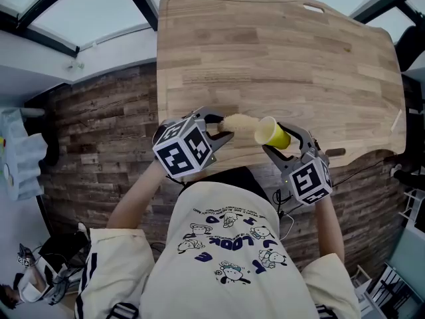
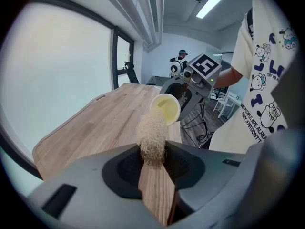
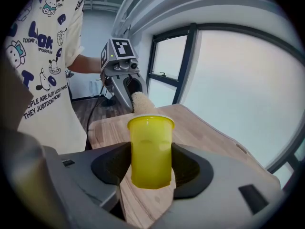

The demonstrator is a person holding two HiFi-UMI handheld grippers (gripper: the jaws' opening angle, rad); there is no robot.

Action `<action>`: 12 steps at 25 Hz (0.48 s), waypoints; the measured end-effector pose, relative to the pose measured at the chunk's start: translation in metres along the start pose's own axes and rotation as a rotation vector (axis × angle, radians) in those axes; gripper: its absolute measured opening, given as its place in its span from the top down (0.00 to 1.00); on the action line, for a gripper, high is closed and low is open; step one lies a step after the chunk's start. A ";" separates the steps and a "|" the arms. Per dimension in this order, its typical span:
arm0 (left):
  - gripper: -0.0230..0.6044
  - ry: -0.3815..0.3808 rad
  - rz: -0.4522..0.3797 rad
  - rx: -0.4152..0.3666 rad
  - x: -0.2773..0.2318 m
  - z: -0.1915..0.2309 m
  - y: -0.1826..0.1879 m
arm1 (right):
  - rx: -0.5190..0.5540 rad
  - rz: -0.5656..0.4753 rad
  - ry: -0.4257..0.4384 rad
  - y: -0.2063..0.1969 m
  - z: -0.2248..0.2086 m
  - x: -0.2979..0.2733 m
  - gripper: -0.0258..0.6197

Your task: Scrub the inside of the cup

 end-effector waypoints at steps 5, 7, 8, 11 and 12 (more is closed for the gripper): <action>0.76 0.043 -0.051 0.080 0.003 0.011 0.003 | -0.149 -0.121 -0.104 0.013 -0.016 0.007 0.56; 0.76 0.061 -0.065 0.100 0.003 0.014 0.003 | -0.227 -0.183 -0.145 0.017 -0.022 0.010 0.56; 0.76 0.067 -0.073 0.110 0.004 0.014 0.003 | -0.256 -0.208 -0.168 0.019 -0.025 0.011 0.56; 0.76 0.085 -0.095 0.144 0.004 0.016 0.004 | -0.303 -0.245 -0.239 0.021 -0.031 0.012 0.56; 0.76 0.095 -0.105 0.156 0.005 0.017 0.004 | -0.314 -0.253 -0.258 0.023 -0.032 0.011 0.56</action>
Point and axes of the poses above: the fingertips, and each gripper's own axes: x backward along the fingers, z to its left, y out of its top, the point moved 1 cm from there along x, backward along the fingers
